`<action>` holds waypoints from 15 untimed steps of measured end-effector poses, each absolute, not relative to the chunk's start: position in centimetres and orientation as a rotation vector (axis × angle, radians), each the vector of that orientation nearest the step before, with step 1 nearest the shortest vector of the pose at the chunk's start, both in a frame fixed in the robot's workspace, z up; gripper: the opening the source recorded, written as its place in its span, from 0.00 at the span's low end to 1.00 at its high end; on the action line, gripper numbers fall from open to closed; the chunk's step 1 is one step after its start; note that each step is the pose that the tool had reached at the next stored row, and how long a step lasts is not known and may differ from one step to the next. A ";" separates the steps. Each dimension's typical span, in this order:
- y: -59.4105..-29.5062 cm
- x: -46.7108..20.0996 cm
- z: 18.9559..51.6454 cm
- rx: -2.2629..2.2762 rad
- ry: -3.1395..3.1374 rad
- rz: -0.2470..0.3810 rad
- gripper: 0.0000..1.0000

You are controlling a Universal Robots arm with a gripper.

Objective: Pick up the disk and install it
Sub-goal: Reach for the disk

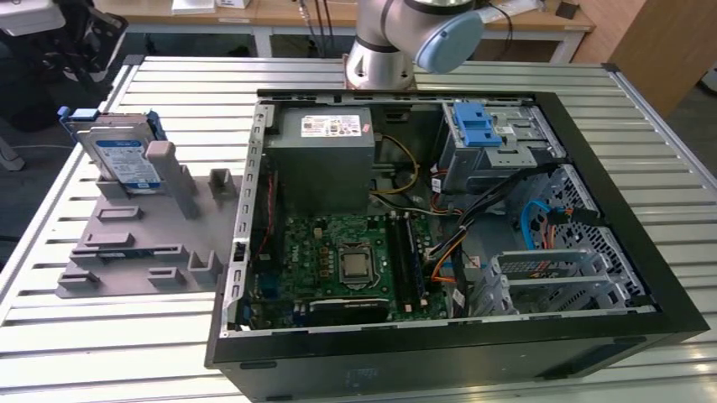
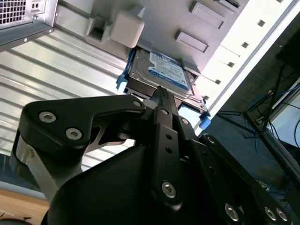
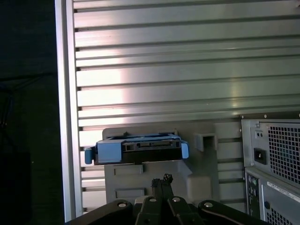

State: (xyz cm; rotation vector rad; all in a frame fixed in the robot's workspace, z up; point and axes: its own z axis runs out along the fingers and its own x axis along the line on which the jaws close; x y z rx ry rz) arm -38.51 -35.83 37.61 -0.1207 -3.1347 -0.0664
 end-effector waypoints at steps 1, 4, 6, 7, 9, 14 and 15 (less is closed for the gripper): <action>-35.8 -38.7 37.6 -0.121 -3.135 -0.066 0.11; -35.8 -39.2 37.5 -0.121 -3.135 -0.066 0.11; -35.8 -39.5 37.5 -0.121 -3.135 -0.066 0.11; -35.8 -39.7 37.5 -0.121 -3.135 -0.066 0.11; -35.8 -39.8 37.4 -0.121 -3.134 -0.066 0.11; -35.8 -40.2 37.4 -0.121 -3.134 -0.066 0.11; -35.7 -40.3 37.4 -0.121 -3.134 -0.066 0.11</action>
